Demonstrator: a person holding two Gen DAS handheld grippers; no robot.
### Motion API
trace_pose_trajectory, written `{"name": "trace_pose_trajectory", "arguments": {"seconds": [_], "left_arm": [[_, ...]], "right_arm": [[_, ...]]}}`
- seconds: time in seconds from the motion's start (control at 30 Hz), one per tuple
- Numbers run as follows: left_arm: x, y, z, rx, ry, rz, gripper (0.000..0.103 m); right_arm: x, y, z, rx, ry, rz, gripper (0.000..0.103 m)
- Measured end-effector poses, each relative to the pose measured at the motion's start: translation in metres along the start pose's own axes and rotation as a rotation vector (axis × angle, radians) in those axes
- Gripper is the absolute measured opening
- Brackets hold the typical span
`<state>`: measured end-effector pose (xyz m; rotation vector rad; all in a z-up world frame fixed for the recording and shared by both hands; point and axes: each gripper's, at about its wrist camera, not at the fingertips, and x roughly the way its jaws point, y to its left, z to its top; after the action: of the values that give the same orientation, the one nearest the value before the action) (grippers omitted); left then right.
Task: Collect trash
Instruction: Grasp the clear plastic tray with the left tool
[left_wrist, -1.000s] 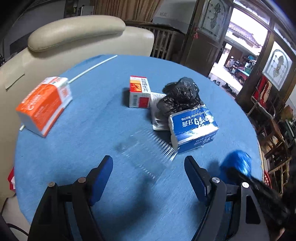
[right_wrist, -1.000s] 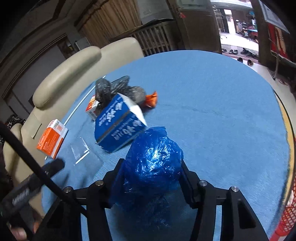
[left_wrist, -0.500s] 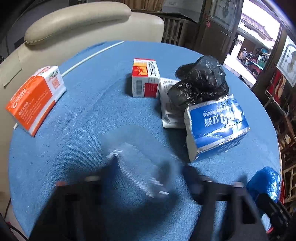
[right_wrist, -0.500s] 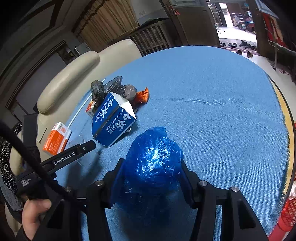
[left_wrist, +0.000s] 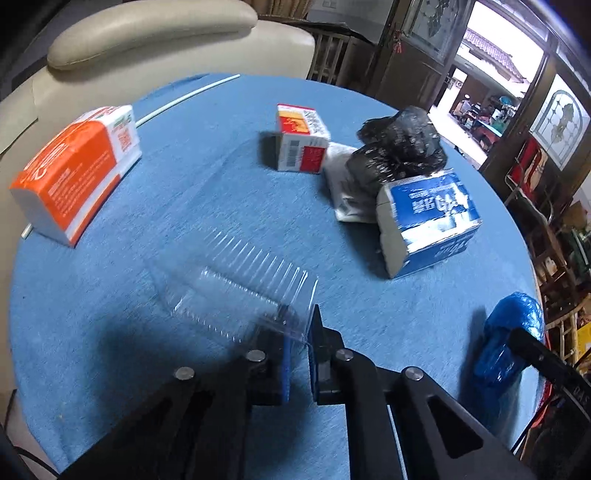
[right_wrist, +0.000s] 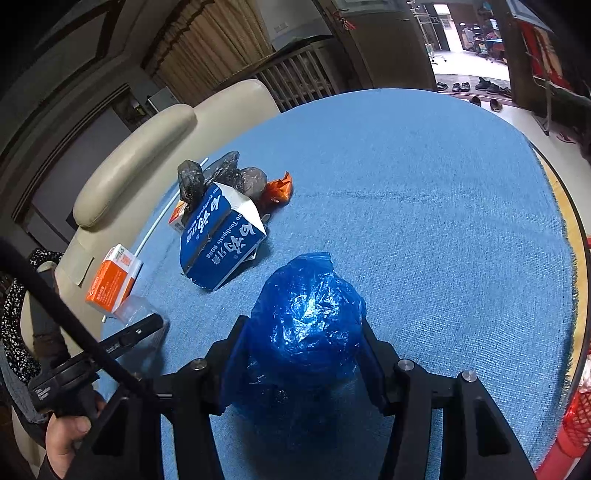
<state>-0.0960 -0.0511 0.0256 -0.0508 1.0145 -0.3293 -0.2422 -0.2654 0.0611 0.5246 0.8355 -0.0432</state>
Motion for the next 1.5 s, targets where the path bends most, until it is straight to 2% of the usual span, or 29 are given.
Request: {"name": "trace_pose_trajectory", "arguments": {"seconds": [0.03, 0.07, 0.1, 0.13, 0.33, 0.4, 0.57, 0.67, 0.73, 1.13, 1.3, 1.43, 1.5], "left_arm": [[-0.002, 0.003, -0.001, -0.005, 0.001, -0.003, 0.032], [-0.005, 0.006, -0.003, -0.011, -0.003, -0.020, 0.057], [-0.009, 0.010, -0.004, -0.020, -0.010, -0.020, 0.078], [-0.012, 0.012, -0.005, -0.028, -0.025, -0.005, 0.082], [-0.036, 0.020, -0.004, -0.006, -0.117, 0.069, 0.084], [-0.034, 0.023, 0.001, 0.014, -0.121, 0.084, 0.085], [-0.026, 0.024, 0.014, 0.188, -0.124, -0.016, 0.086], [-0.021, 0.021, 0.016, 0.293, -0.110, -0.035, 0.086], [-0.014, 0.023, 0.021, 0.327, -0.103, -0.037, 0.086], [0.034, 0.038, 0.029, 0.287, -0.020, -0.057, 0.086], [0.034, 0.042, 0.030, 0.270, -0.049, -0.094, 0.086], [0.034, 0.045, 0.031, 0.263, -0.058, -0.138, 0.082], [0.029, 0.044, 0.030, 0.264, -0.071, -0.135, 0.081]], "right_arm": [[0.000, -0.001, 0.000, 0.004, 0.000, -0.002, 0.059], [0.000, -0.001, 0.000, 0.011, 0.001, -0.001, 0.059], [0.000, -0.002, 0.000, 0.015, 0.000, -0.001, 0.059], [-0.001, -0.002, -0.001, 0.016, -0.001, -0.002, 0.060], [-0.001, -0.003, 0.000, 0.023, -0.001, -0.001, 0.060], [-0.001, -0.002, 0.000, 0.018, -0.001, 0.000, 0.060], [-0.002, -0.001, 0.000, 0.009, 0.000, 0.003, 0.060], [-0.004, -0.002, 0.000, 0.009, -0.002, 0.000, 0.060], [-0.003, -0.001, 0.000, 0.009, -0.001, -0.001, 0.060], [-0.001, 0.005, 0.001, -0.016, 0.008, -0.020, 0.060], [0.001, 0.006, 0.001, -0.020, 0.017, -0.022, 0.060], [0.001, 0.006, 0.002, -0.019, 0.019, -0.024, 0.060], [0.001, 0.005, 0.002, -0.018, 0.019, -0.024, 0.060]]}}
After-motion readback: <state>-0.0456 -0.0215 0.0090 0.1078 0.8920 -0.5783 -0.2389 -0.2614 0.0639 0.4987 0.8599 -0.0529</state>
